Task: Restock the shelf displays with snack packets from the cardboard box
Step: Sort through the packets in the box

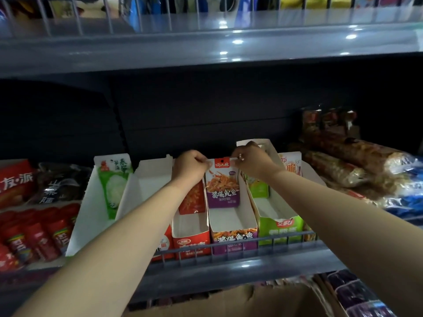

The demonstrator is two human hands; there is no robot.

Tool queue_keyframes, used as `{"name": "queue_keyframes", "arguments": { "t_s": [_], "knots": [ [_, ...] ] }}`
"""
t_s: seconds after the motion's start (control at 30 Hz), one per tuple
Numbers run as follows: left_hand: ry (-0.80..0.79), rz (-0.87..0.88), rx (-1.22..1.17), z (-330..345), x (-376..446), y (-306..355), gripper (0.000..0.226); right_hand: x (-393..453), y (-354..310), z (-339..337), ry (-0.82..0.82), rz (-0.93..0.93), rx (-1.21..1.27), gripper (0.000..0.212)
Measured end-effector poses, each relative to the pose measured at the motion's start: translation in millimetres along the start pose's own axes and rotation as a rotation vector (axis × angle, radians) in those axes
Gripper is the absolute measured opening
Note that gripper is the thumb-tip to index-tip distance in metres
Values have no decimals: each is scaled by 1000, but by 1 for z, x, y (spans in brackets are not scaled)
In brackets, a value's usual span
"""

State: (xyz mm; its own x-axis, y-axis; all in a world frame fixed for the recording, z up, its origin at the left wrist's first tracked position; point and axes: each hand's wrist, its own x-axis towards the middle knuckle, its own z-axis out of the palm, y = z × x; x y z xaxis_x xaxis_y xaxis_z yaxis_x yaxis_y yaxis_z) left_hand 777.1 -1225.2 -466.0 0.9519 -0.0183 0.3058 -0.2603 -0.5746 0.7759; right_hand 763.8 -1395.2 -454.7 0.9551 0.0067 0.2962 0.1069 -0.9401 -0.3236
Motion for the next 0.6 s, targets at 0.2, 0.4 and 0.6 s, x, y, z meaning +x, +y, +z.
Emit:
{"name": "queue_keyframes", "arguments": {
  "t_s": [0.2, 0.4, 0.6],
  "knots": [
    [65, 102, 80, 7, -2, -5, 10, 7, 3, 13, 41, 26, 52, 24],
    [122, 113, 117, 12, 3, -3, 14, 14, 4, 20, 137, 47, 157, 18],
    [205, 99, 148, 17, 5, -7, 22, 13, 5, 26, 225, 77, 202, 13]
  ]
}}
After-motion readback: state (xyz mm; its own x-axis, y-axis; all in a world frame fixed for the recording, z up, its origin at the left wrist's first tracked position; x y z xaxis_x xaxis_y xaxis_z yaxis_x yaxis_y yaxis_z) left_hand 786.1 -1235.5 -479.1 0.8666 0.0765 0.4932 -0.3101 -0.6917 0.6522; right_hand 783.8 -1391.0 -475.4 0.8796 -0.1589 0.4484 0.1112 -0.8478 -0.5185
